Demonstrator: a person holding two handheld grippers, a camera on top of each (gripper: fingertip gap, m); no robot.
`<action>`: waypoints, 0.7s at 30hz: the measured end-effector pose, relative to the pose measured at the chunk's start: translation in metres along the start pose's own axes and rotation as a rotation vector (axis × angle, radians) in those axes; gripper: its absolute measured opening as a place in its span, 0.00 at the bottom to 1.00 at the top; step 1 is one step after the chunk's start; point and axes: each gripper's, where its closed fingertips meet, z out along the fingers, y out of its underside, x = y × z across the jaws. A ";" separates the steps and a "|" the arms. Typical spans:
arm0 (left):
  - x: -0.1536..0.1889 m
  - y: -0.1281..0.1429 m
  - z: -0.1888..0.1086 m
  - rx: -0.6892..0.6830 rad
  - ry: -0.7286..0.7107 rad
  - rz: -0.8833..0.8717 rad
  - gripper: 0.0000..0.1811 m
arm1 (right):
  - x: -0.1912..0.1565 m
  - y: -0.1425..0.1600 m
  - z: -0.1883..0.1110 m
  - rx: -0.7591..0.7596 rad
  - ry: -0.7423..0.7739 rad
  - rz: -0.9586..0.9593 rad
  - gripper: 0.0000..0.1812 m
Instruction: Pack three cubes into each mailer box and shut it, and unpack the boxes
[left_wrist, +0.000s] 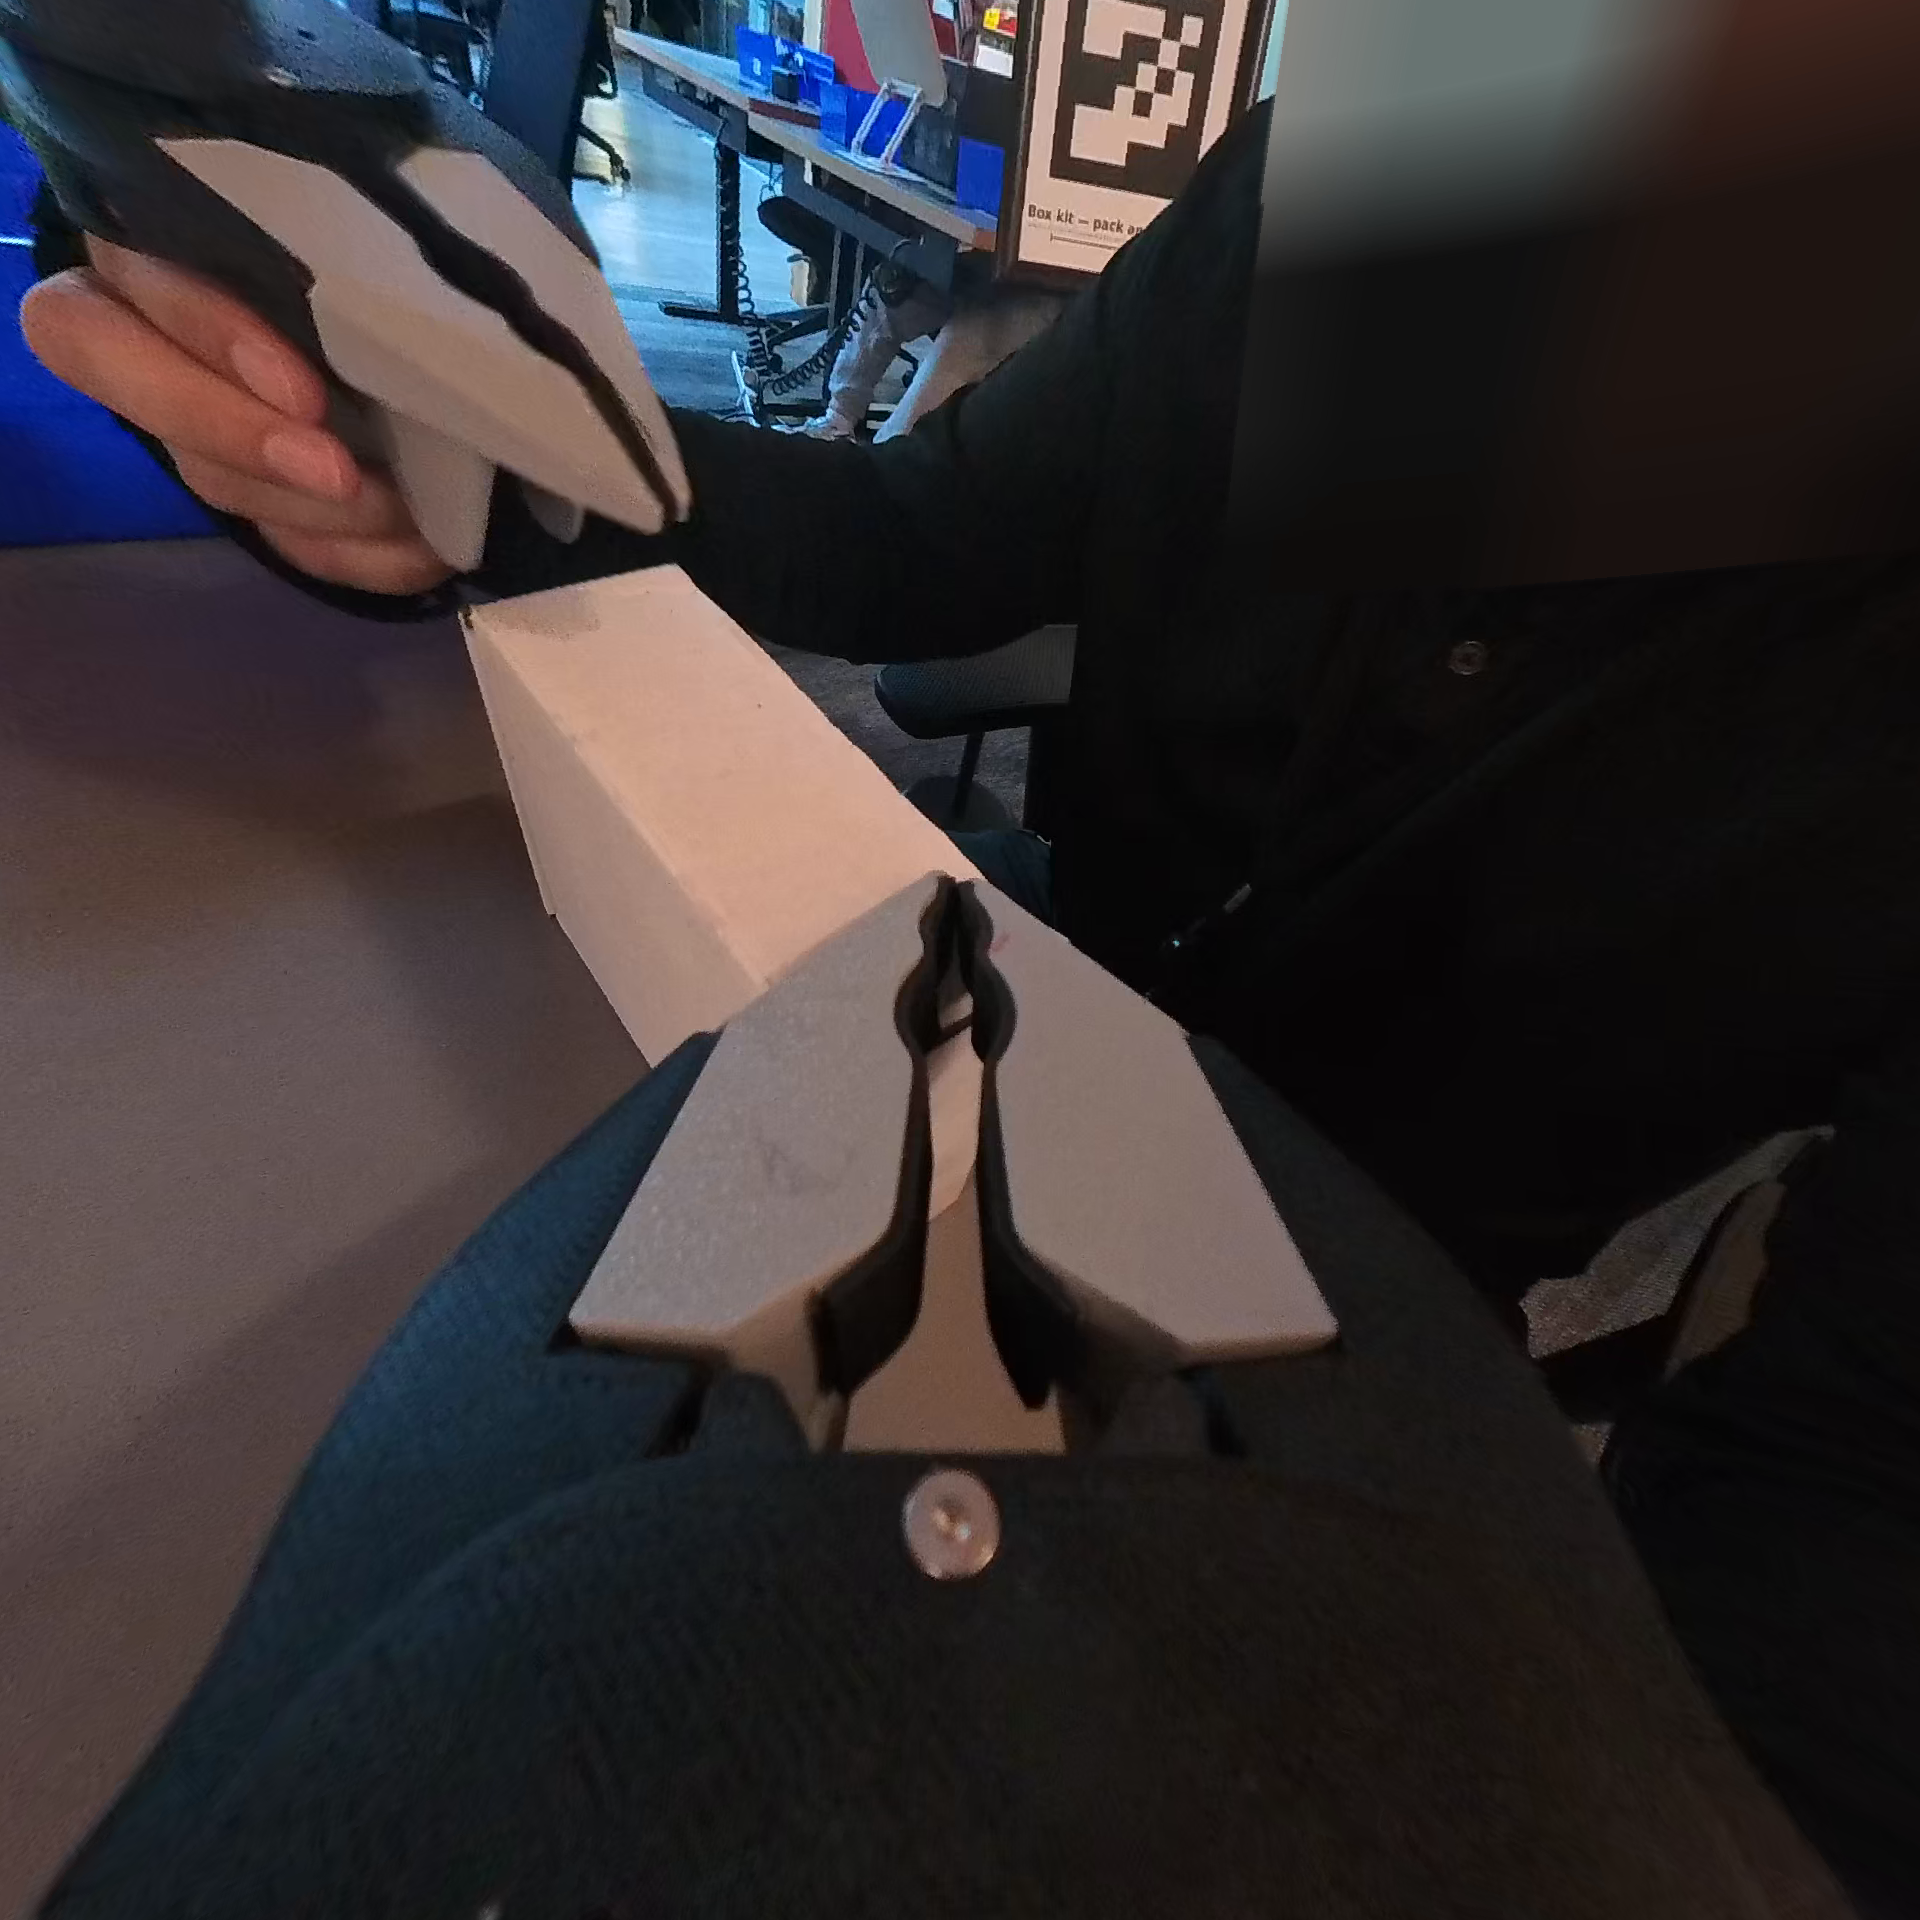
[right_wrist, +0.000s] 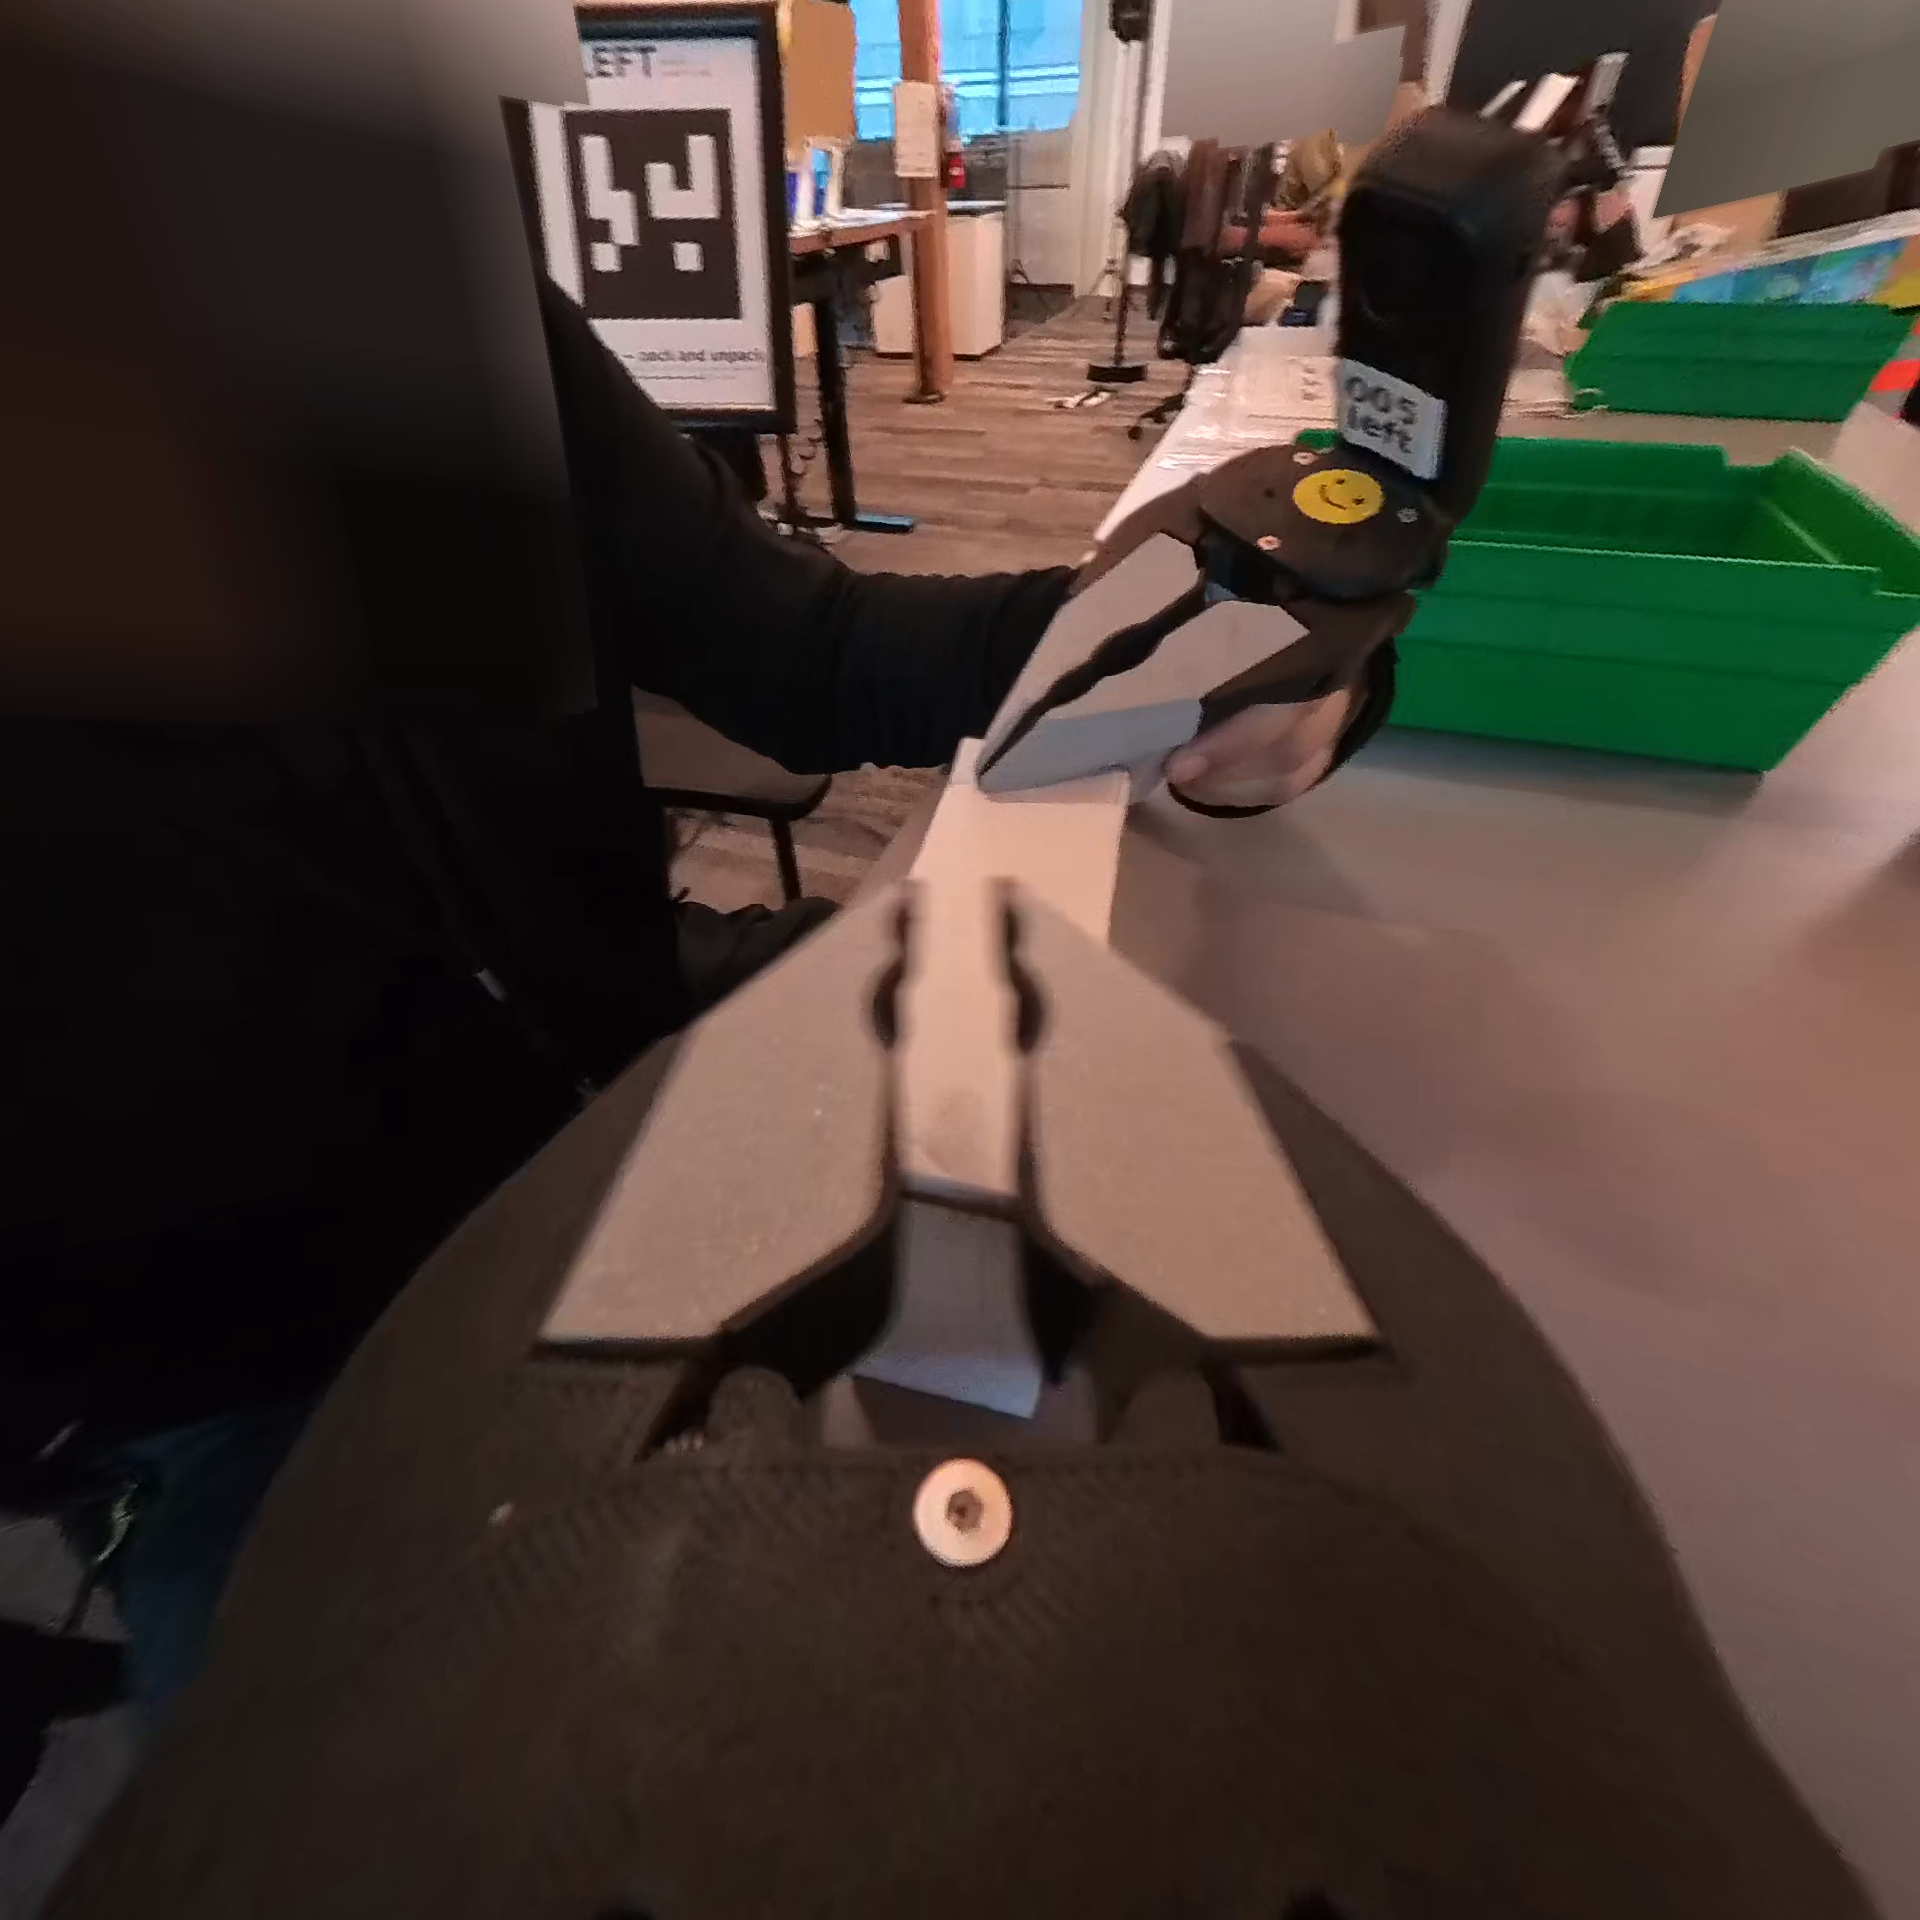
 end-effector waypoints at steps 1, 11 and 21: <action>0.000 0.000 0.000 0.001 0.001 -0.001 0.00 | 0.004 0.001 0.004 -0.001 0.031 -0.005 0.32; -0.002 -0.001 0.004 0.013 -0.003 0.011 0.00 | 0.020 0.002 0.000 0.025 0.102 0.016 0.38; 0.005 -0.012 0.001 0.039 -0.018 0.095 0.17 | 0.036 0.011 -0.013 0.002 0.185 0.038 0.46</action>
